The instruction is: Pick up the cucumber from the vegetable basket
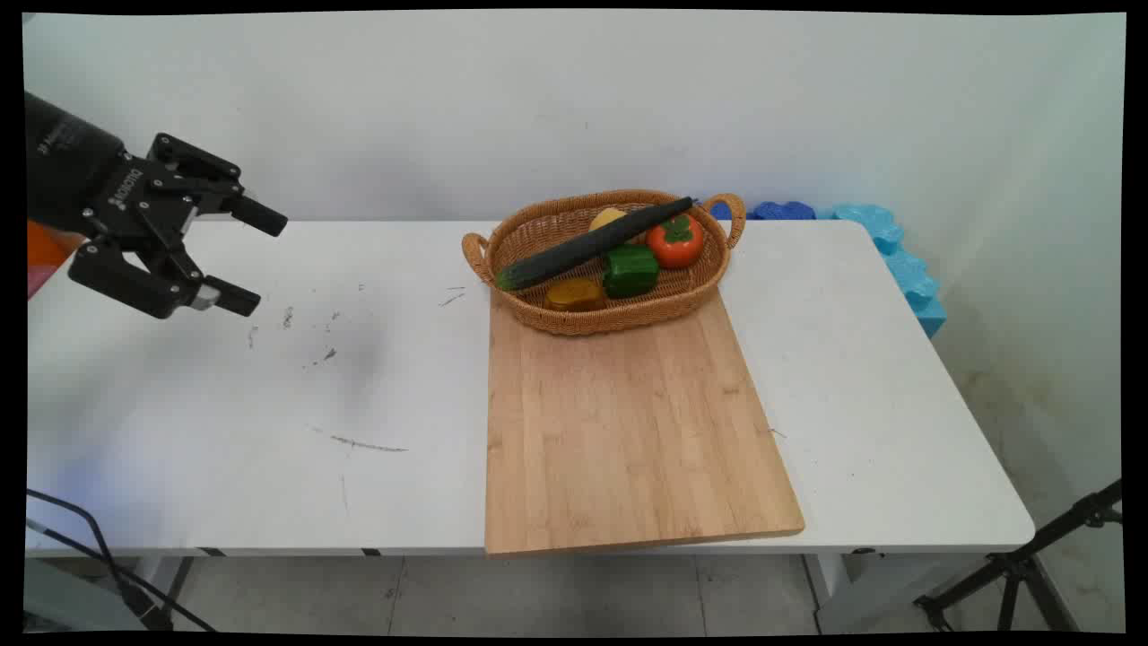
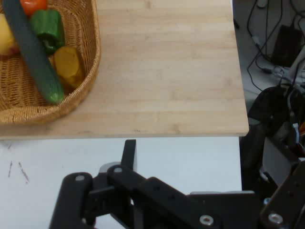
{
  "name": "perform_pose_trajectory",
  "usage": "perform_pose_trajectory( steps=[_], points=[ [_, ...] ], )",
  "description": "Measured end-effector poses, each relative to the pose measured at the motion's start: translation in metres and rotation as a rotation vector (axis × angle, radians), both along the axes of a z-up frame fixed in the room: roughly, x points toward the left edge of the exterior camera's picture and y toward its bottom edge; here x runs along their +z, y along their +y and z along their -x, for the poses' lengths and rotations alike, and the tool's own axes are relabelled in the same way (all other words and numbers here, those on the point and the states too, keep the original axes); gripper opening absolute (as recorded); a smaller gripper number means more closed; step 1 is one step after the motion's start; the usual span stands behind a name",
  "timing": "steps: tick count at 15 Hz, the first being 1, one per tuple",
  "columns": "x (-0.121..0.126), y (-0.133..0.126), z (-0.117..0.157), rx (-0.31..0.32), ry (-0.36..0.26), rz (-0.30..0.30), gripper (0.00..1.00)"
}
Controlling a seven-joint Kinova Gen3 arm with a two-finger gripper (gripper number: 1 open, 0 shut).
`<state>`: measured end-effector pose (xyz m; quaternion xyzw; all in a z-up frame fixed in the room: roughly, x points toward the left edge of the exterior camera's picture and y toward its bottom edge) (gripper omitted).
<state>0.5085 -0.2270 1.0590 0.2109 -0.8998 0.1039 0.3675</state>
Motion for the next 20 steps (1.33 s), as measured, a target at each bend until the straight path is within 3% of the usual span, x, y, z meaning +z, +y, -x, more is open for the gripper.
perform_pose_trajectory(
  steps=[6,10,16,20],
  points=[
    [-0.002,-0.007,0.017,0.05,0.01,0.009,1.0],
    [-0.003,-0.032,0.04,0.113,0.018,0.027,1.0],
    [-0.013,-0.107,0.095,0.257,0.0,0.053,1.0],
    [-0.036,-0.167,0.127,0.37,-0.034,0.04,1.0]
  ],
)
